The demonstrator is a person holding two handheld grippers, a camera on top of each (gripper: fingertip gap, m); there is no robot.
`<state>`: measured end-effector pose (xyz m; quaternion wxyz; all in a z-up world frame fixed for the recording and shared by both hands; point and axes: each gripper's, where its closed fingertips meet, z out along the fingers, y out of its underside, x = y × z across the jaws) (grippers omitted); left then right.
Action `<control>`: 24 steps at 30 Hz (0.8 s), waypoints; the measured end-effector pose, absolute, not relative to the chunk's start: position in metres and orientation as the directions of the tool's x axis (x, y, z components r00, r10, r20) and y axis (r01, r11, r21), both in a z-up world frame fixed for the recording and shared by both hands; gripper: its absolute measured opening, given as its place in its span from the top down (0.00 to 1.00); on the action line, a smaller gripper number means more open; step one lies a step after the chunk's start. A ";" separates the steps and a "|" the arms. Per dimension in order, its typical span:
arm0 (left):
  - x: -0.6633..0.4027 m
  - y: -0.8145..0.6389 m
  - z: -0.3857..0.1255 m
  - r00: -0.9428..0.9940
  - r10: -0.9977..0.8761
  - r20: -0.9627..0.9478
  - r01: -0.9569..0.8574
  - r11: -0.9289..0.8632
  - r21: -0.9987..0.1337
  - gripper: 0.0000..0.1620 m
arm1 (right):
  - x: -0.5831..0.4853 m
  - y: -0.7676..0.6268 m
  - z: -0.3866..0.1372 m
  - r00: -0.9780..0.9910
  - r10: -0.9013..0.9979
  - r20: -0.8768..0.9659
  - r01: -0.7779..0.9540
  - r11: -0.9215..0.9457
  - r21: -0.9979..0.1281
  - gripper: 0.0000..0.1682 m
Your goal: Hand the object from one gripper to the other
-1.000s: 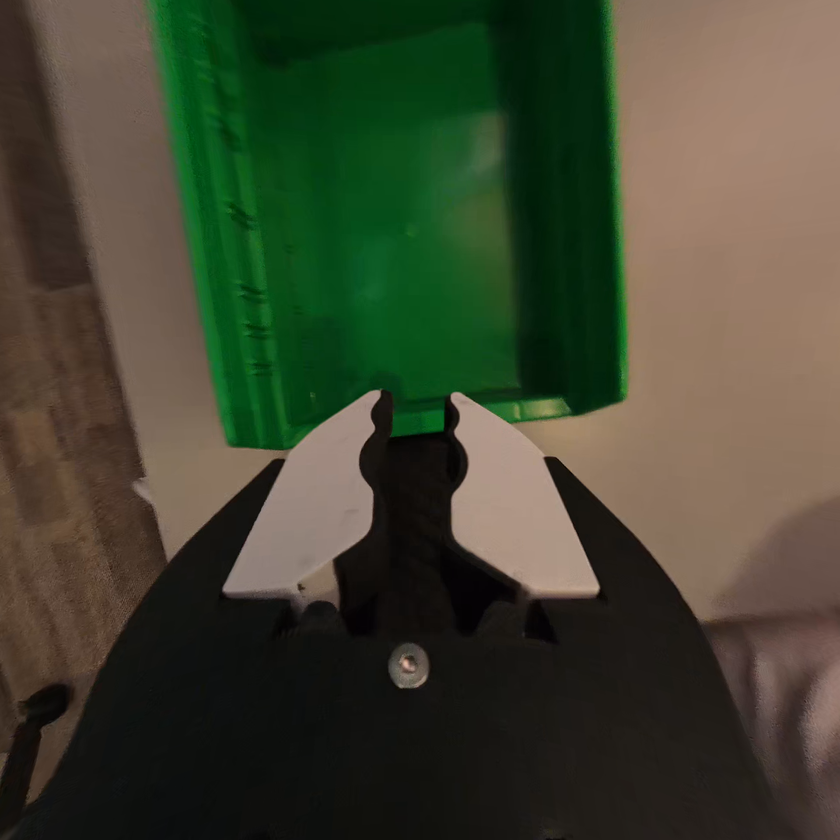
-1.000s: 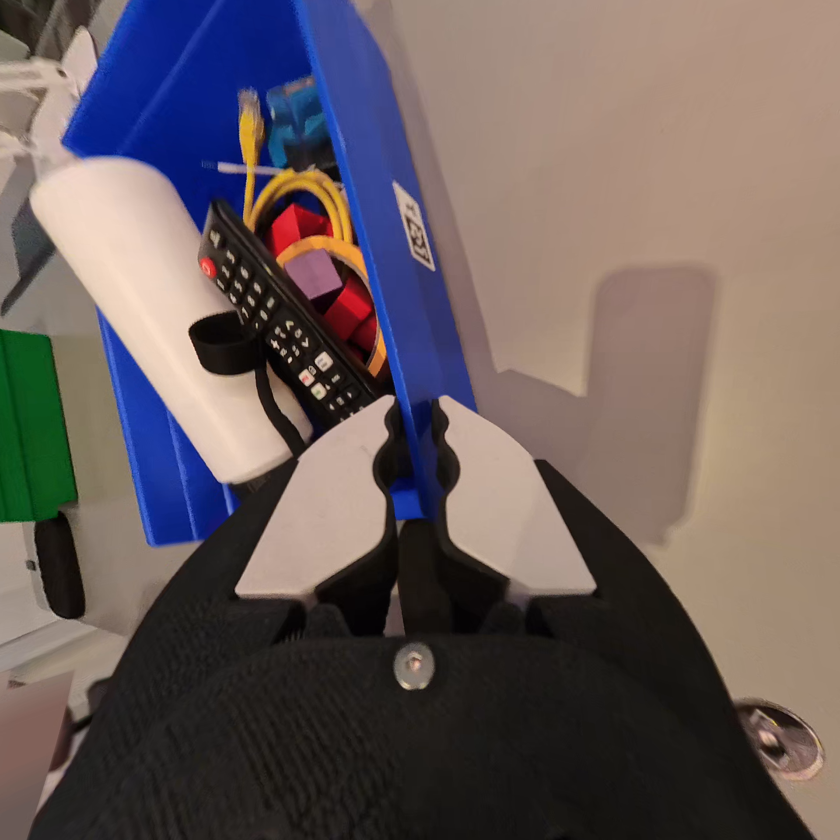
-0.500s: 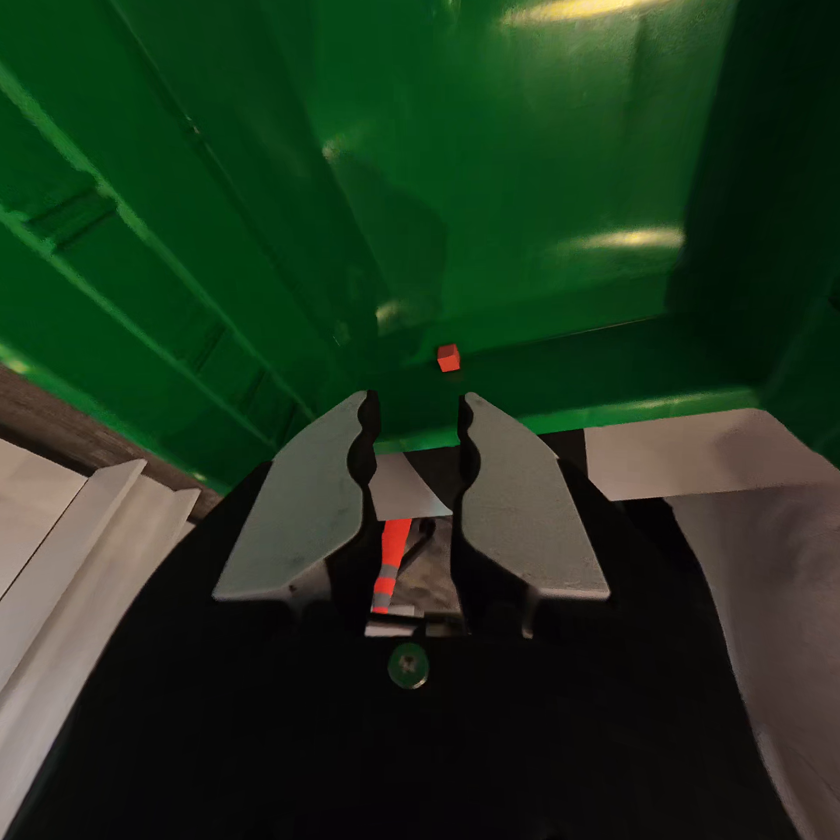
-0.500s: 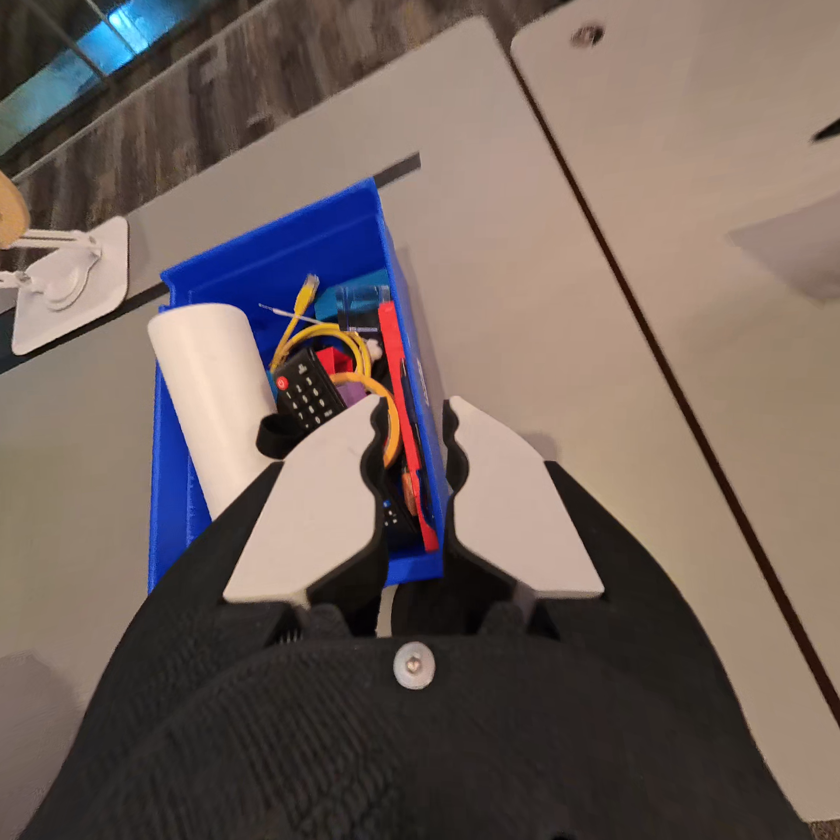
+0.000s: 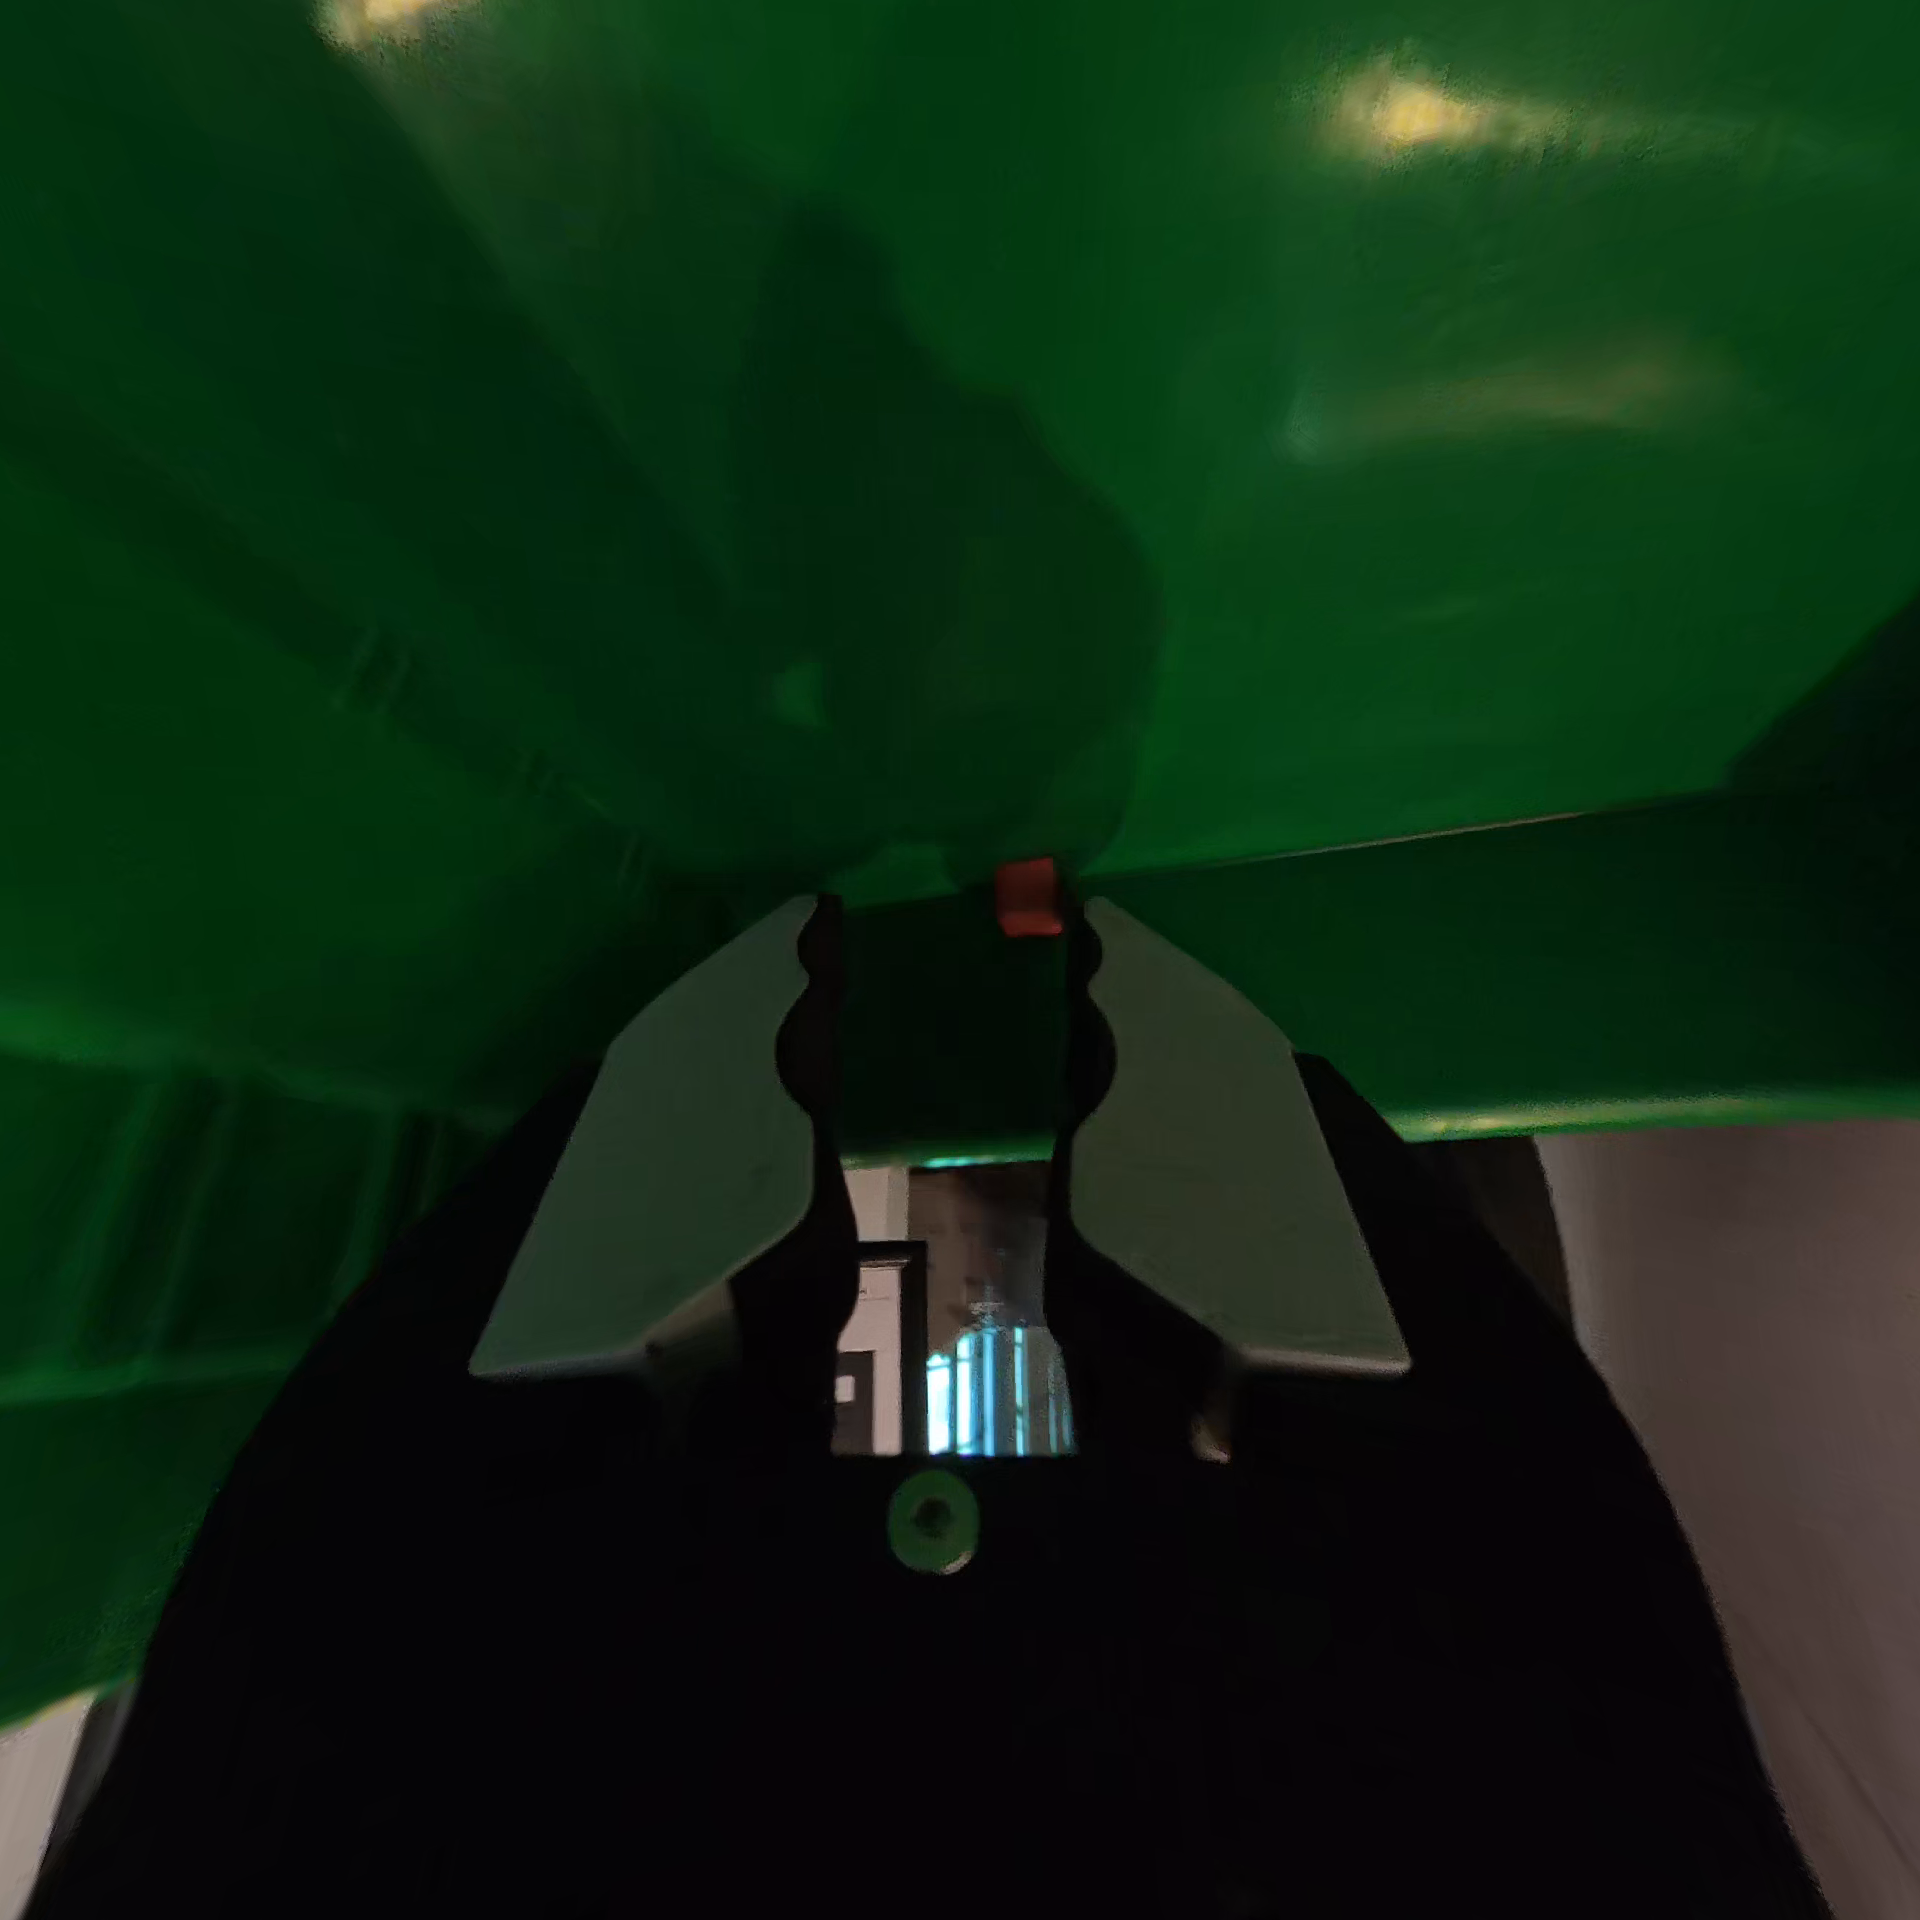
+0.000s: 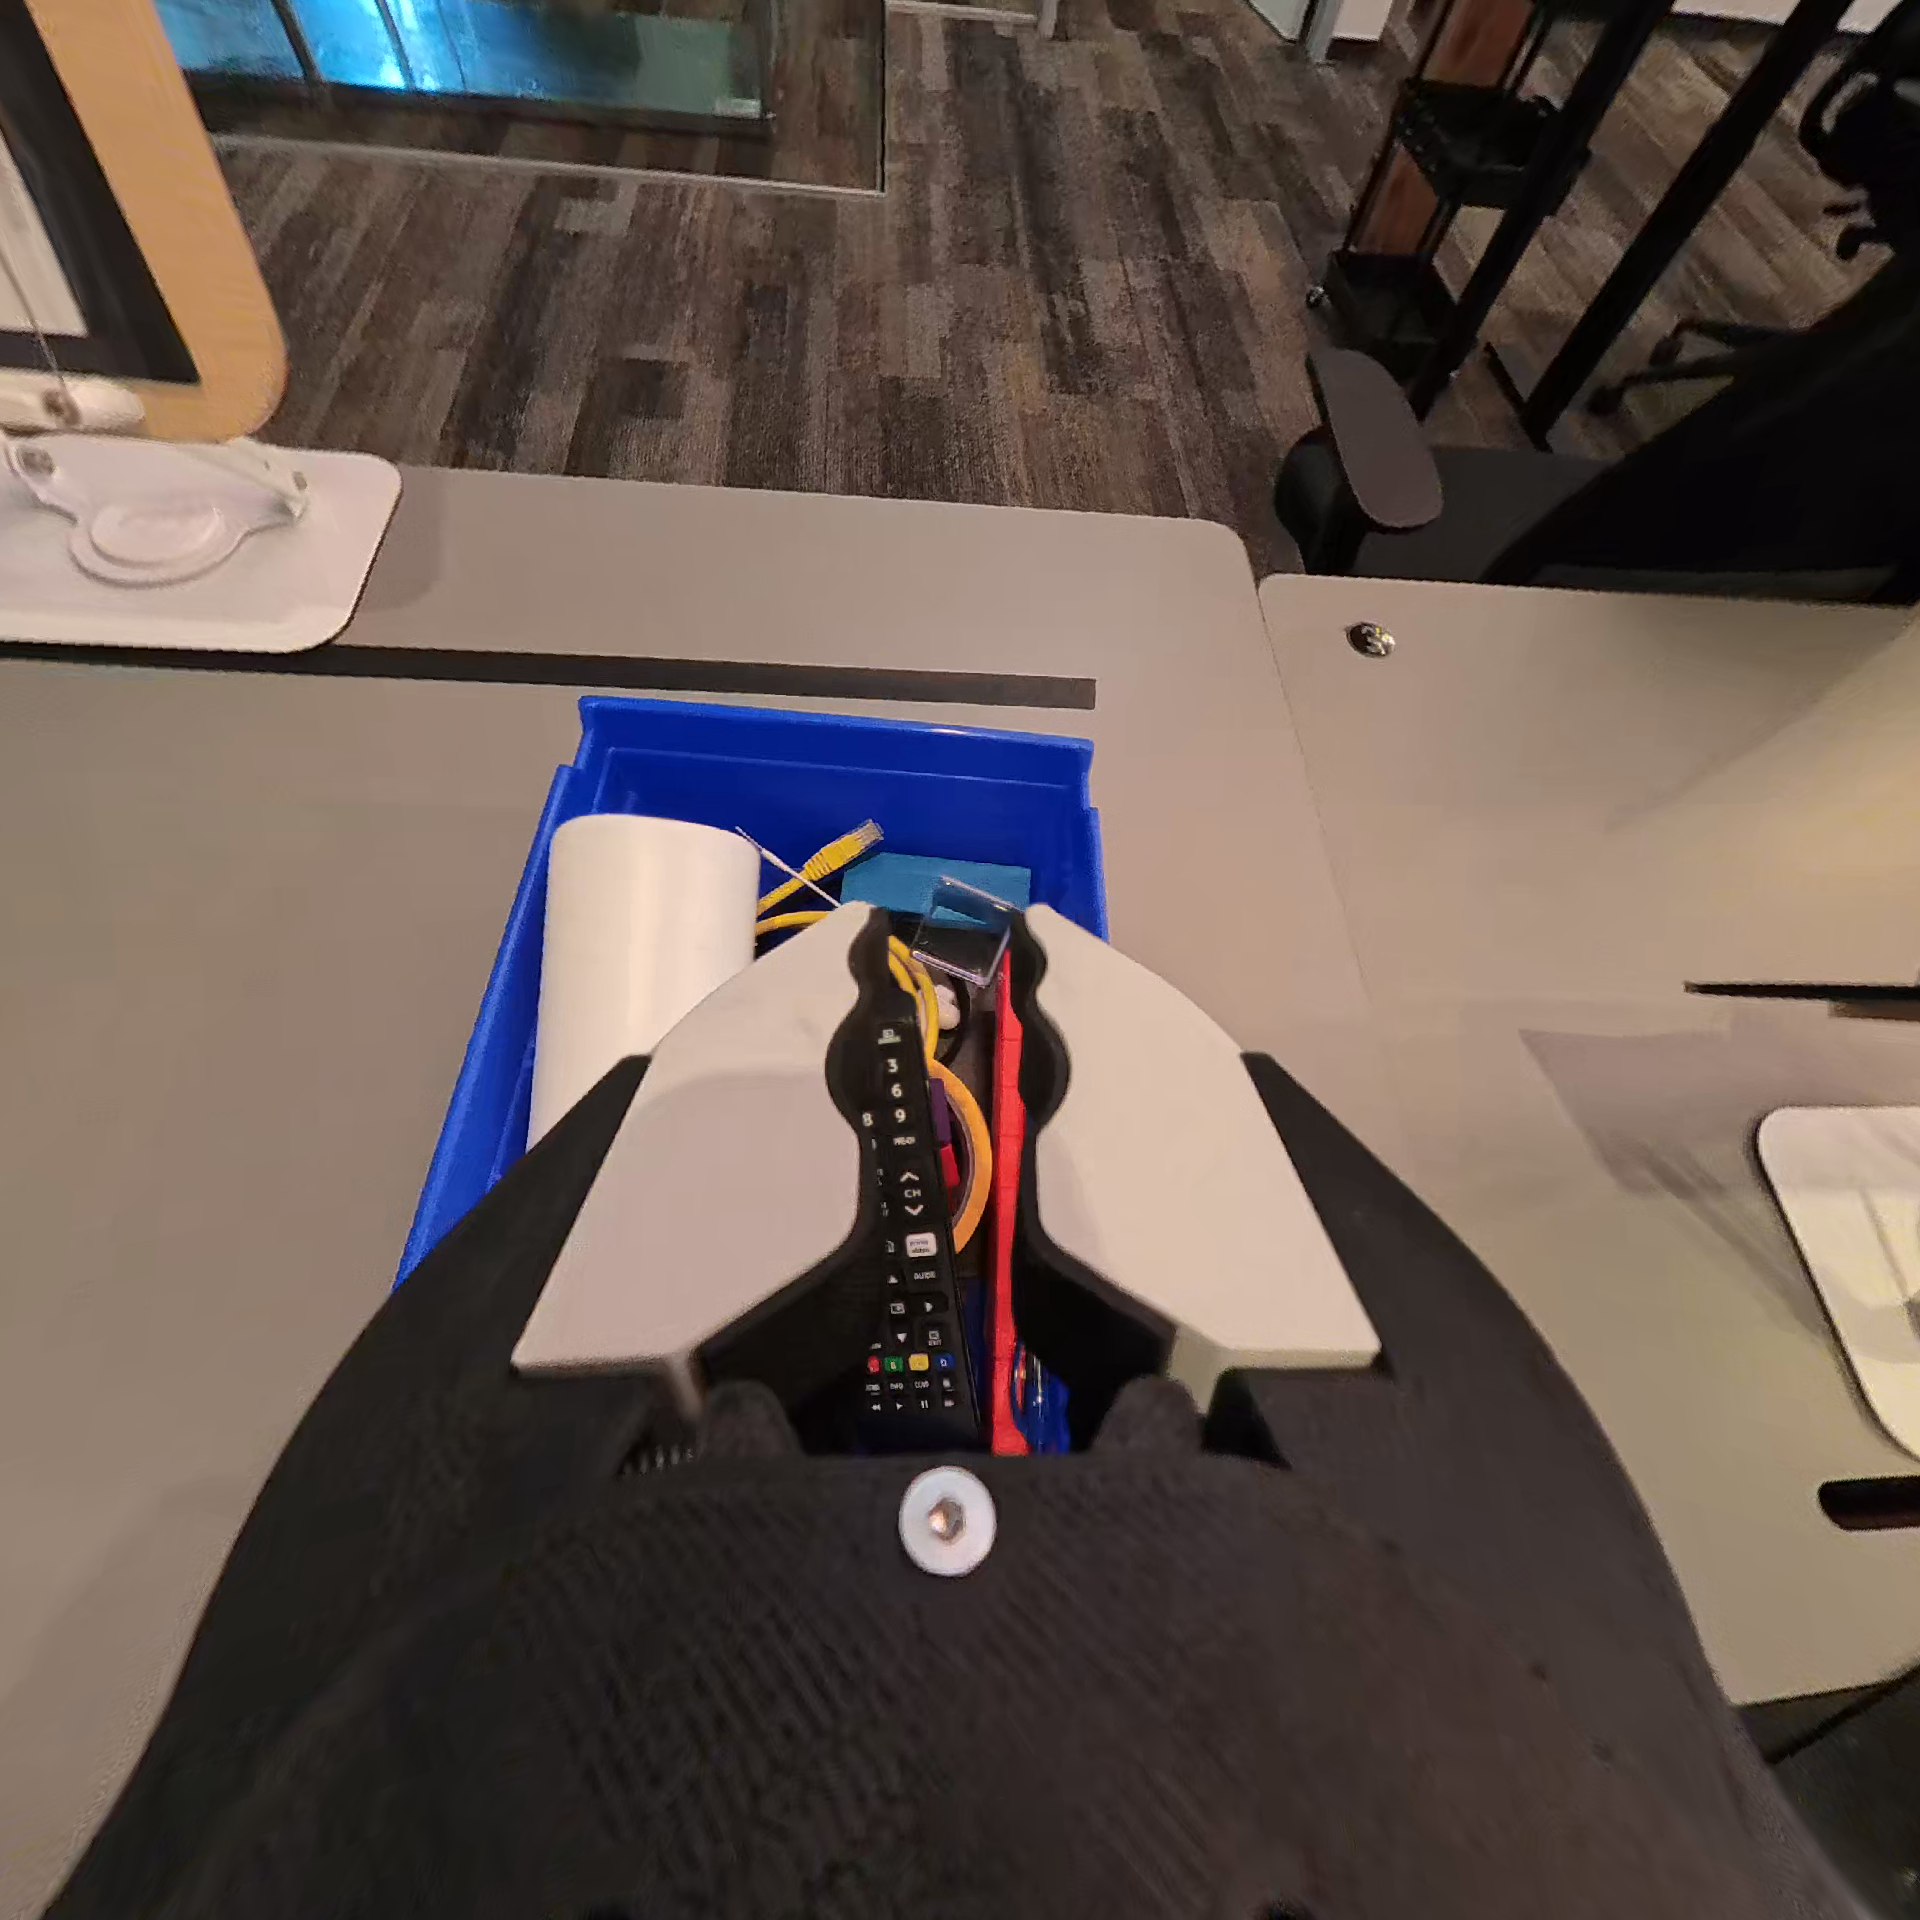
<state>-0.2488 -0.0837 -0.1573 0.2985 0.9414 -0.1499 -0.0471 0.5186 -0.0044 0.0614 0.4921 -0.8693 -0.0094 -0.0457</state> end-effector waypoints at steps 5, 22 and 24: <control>-0.256 -0.090 -0.162 0.924 -0.381 0.001 -0.296 -0.715 0.633 0.94 | 0.502 -0.003 0.065 0.990 0.041 0.134 0.136 -0.508 -0.851 0.87; 0.054 -0.047 0.129 0.427 -0.811 0.400 -0.059 -0.466 -0.883 0.94 | 0.208 -0.071 0.179 0.575 0.505 0.643 0.188 0.684 -0.705 0.74; 0.093 -0.068 0.147 0.273 -0.863 0.426 0.041 -0.432 -0.901 0.94 | 0.170 -0.089 0.169 0.508 0.510 0.694 0.168 0.732 -0.660 0.72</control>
